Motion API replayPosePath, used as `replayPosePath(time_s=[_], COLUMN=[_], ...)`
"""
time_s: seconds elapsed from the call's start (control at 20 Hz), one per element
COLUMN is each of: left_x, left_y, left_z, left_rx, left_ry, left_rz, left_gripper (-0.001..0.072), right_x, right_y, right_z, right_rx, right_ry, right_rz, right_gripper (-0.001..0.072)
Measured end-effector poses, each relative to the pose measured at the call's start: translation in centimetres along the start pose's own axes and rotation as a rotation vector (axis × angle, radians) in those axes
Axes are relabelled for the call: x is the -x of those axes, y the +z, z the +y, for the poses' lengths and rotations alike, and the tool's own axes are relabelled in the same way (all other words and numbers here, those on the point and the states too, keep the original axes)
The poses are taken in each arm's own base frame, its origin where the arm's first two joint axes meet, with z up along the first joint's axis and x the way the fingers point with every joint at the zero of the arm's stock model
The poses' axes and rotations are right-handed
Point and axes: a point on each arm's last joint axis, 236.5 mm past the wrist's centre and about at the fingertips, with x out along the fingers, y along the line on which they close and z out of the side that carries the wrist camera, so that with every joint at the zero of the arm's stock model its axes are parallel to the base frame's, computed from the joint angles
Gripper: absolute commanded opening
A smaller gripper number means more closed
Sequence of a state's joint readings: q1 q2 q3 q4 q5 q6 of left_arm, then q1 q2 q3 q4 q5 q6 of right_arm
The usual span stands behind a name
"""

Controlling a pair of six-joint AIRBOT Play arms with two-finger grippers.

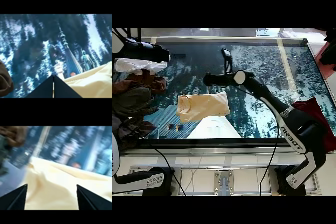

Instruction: Fold the shirts.

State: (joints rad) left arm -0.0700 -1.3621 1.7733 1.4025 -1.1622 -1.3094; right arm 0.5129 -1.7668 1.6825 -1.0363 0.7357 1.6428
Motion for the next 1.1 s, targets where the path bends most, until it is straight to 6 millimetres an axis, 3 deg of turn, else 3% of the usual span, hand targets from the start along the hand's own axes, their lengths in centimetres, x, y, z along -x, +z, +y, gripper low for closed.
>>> replayPosePath(time_s=[0.2,0.35,0.55,0.85,0.9,0.95,1.0,1.1], left_x=[-0.4,-1.2,-1.7,-1.9,-1.9,-1.9,-1.9,-1.9], left_y=[-0.2,-0.4,-0.7,-0.7,-0.8,-0.8,-0.8,-0.9], left_z=[-0.1,-0.5,-0.6,-0.6,-0.6,-0.6,-0.6,-0.5], left_rx=[0.014,0.026,0.031,0.024,0.022,0.020,0.017,0.008], left_ry=[-0.010,-0.028,-0.038,-0.040,-0.038,-0.038,-0.038,-0.036], left_rz=[0.008,0.020,0.030,0.033,0.034,0.033,0.034,0.037], left_gripper=[0.0014,0.0014,0.0014,0.0014,0.0014,0.0014,0.0014,0.0014], right_x=[1.5,0.9,-1.3,-4.3,-4.6,-4.9,-5.1,-5.5], right_y=[-3.5,-6.7,-8.9,-10.3,-10.6,-10.8,-11.0,-11.2], right_z=[-9.8,-13.0,-13.2,-10.0,-9.2,-8.5,-7.8,-6.6], right_rx=[-0.106,-0.190,-0.294,-0.394,-0.393,-0.393,-0.389,-0.372], right_ry=[-0.149,-0.120,0.015,0.212,0.235,0.255,0.272,0.300], right_rz=[0.178,0.283,0.338,0.352,0.357,0.359,0.360,0.359], right_gripper=[0.0670,0.0671,0.0672,0.0651,0.0486,0.0211,0.0044,0.0029])
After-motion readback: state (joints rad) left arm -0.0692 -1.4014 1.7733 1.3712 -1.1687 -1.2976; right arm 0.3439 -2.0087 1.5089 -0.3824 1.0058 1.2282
